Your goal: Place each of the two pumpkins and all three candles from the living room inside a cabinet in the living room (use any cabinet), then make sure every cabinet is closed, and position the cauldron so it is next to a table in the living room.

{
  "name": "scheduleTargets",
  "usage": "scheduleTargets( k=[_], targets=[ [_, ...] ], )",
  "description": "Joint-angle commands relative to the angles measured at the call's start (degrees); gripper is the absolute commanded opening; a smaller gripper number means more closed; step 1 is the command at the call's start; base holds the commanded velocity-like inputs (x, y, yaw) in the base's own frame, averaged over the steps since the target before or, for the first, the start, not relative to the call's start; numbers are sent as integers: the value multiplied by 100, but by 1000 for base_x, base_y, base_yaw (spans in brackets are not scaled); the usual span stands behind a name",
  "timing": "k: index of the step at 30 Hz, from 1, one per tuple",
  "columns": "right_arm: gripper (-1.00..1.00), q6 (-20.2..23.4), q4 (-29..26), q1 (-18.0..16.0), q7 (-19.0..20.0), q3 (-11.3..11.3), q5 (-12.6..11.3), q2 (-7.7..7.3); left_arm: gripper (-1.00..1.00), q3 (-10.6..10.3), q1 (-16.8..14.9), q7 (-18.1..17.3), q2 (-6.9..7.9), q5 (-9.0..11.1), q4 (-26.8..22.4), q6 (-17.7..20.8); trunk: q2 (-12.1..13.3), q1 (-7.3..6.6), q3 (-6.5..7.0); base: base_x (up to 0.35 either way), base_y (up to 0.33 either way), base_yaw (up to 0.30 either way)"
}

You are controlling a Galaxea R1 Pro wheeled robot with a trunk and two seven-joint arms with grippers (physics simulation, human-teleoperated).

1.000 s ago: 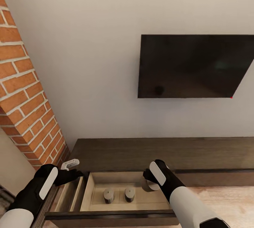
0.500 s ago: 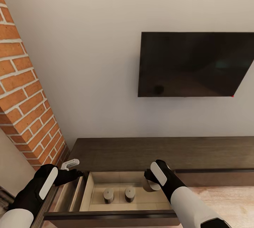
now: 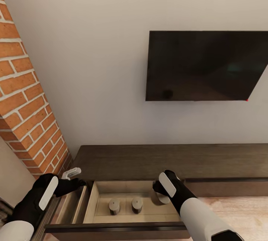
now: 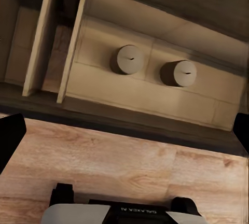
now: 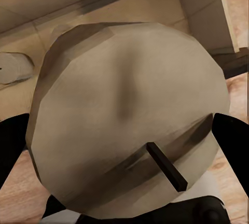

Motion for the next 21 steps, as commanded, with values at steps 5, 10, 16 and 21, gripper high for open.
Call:
scheduleTargets(
  k=[5, 10, 16, 21],
  targets=[
    [-100, -15, 146, -5, 7, -5, 1, 1, 100, 269, 0, -4, 5, 14, -2, 98, -202, 110, -90, 0, 0, 0],
    [-100, -13, 163, -5, 13, -5, 1, 1, 100, 310, 0, -8, 4, 22, -239, 322, -403, 220, -180, 0, 0, 0],
    [-100, -17, 152, -5, 15, 3, 1, -5, 100, 472, 2, -254, 3, 39, -494, 454, -644, 352, -287, 0, 0, 0],
    [-100, -33, 127, 0, 16, 14, 1, 0, 100, 586, 1, -376, -16, 30, -500, 461, -844, 462, -377, 0, 0, 0]
  ],
)
